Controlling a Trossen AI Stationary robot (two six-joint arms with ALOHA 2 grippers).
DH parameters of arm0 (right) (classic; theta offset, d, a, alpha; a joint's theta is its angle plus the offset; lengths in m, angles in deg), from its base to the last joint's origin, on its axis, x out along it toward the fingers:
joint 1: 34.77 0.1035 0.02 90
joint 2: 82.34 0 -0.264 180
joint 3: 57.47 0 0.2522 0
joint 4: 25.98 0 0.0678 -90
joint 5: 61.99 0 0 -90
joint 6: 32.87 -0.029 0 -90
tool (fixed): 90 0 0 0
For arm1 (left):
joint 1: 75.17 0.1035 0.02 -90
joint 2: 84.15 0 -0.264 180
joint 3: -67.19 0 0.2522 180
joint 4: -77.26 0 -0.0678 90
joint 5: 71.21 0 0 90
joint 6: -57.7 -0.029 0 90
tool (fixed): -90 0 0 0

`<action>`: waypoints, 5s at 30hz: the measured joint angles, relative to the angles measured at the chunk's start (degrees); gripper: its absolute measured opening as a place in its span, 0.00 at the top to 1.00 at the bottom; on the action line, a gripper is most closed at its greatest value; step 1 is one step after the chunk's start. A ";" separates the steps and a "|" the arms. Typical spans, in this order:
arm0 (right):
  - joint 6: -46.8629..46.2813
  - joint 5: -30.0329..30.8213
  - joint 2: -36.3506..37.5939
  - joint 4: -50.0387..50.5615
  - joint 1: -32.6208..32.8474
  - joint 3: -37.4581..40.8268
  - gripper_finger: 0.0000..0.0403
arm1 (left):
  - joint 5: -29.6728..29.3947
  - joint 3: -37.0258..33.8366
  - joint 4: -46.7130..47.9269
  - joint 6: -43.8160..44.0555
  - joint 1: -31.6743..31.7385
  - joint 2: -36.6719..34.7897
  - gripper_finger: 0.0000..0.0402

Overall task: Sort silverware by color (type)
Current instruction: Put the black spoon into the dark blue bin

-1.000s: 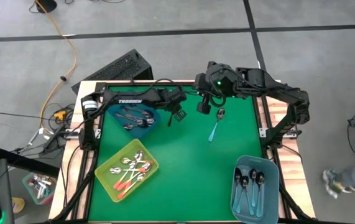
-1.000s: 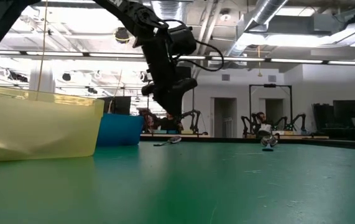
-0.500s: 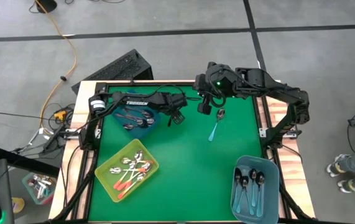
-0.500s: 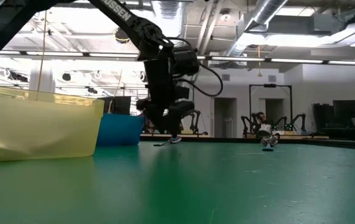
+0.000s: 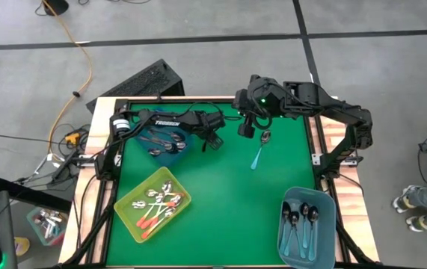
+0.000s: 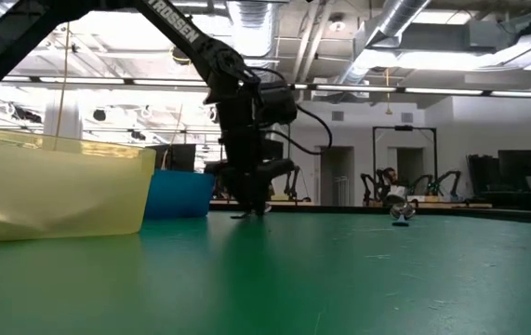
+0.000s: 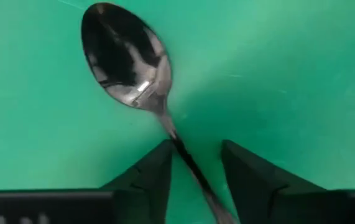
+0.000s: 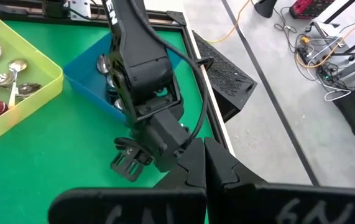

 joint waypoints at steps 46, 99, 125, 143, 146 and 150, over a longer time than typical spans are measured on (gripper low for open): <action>-1.27 5.89 16.50 -0.64 4.90 -0.09 0.99 | 18.62 -0.24 -8.28 -11.68 -4.96 -33.54 1.00; 21.40 -22.65 -8.44 -38.19 26.78 -0.02 0.39 | 36.14 -0.22 1.15 -18.32 -37.74 -46.51 1.00; 14.20 -28.57 -13.01 -37.14 25.74 0.00 0.40 | 36.70 -0.20 1.94 -16.74 -36.55 -45.59 1.00; 13.56 -28.57 -13.88 -38.84 25.70 -0.02 0.94 | 36.32 -0.20 2.29 -16.86 -36.57 -45.59 1.00; 13.62 -28.59 -13.88 -38.64 25.71 -0.02 0.97 | 35.40 -0.20 2.20 -16.94 -36.59 -45.59 1.00; 13.46 -28.56 -13.88 -38.39 25.71 -0.02 0.97 | 33.78 -0.20 2.38 -17.51 -36.61 -45.62 0.97</action>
